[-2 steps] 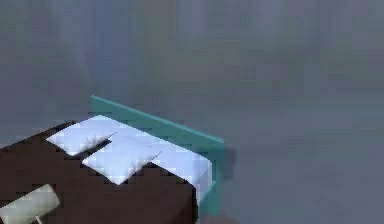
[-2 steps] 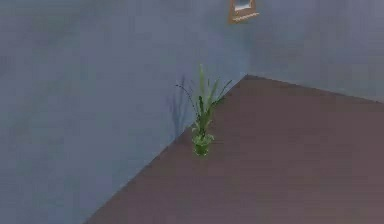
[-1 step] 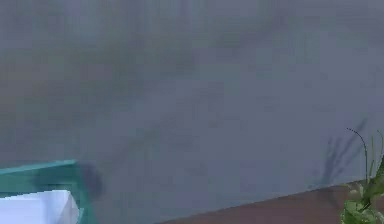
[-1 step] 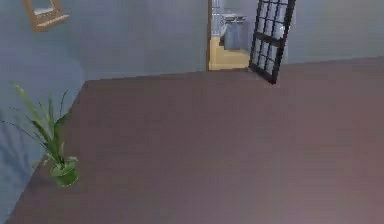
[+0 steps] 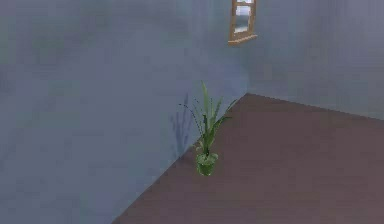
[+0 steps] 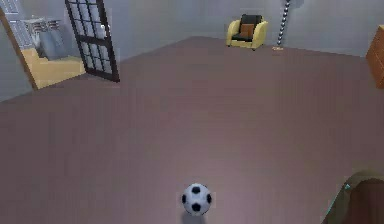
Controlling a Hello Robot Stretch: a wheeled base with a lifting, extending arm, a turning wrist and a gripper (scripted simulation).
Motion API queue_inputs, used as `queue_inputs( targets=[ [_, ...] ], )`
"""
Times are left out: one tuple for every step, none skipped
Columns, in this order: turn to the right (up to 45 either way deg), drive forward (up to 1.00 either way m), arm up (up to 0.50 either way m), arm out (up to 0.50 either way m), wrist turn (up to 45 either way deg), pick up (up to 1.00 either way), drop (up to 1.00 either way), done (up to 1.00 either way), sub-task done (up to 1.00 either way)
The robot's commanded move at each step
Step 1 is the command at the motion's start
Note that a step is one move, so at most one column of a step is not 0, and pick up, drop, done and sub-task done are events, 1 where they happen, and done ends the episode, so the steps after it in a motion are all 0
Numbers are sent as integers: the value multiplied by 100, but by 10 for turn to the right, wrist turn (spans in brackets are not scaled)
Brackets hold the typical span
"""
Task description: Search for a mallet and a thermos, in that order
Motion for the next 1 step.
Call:
queue_inputs(
  targets=[
    [150, 0, 0, 0, 0, 0, 0, 0, 0]
  ],
)
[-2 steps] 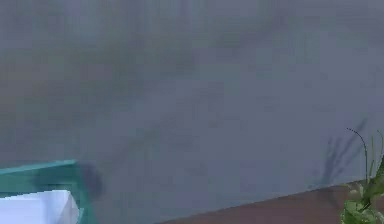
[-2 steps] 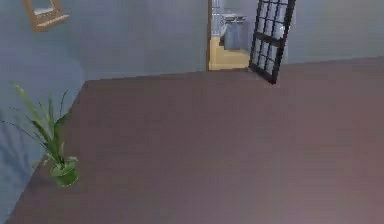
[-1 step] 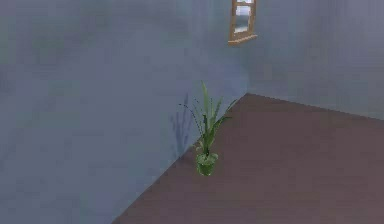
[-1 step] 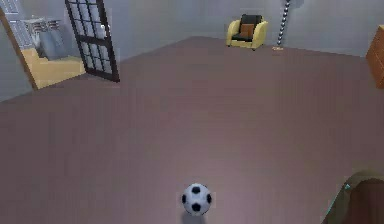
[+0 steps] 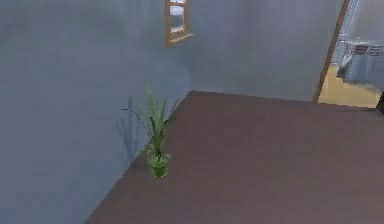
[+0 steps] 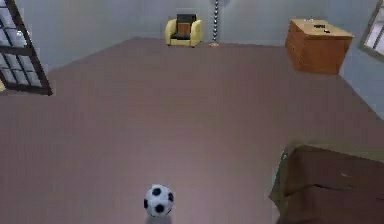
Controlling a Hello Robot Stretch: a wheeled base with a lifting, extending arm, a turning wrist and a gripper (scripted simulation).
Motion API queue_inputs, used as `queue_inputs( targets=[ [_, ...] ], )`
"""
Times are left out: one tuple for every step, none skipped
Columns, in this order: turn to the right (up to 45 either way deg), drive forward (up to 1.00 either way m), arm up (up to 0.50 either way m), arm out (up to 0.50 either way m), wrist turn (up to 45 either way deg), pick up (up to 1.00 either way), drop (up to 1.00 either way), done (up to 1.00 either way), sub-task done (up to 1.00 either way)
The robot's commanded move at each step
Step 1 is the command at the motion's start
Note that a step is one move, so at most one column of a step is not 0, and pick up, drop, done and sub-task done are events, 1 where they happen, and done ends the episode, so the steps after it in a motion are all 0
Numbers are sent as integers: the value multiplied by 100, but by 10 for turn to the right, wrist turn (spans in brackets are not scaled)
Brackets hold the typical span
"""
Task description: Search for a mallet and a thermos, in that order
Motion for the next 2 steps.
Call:
queue_inputs(
  targets=[
    [0, 20, 0, 0, 0, 0, 0, 0, 0],
    [420, 0, 0, 0, 0, 0, 0, 0, 0]
  ],
)
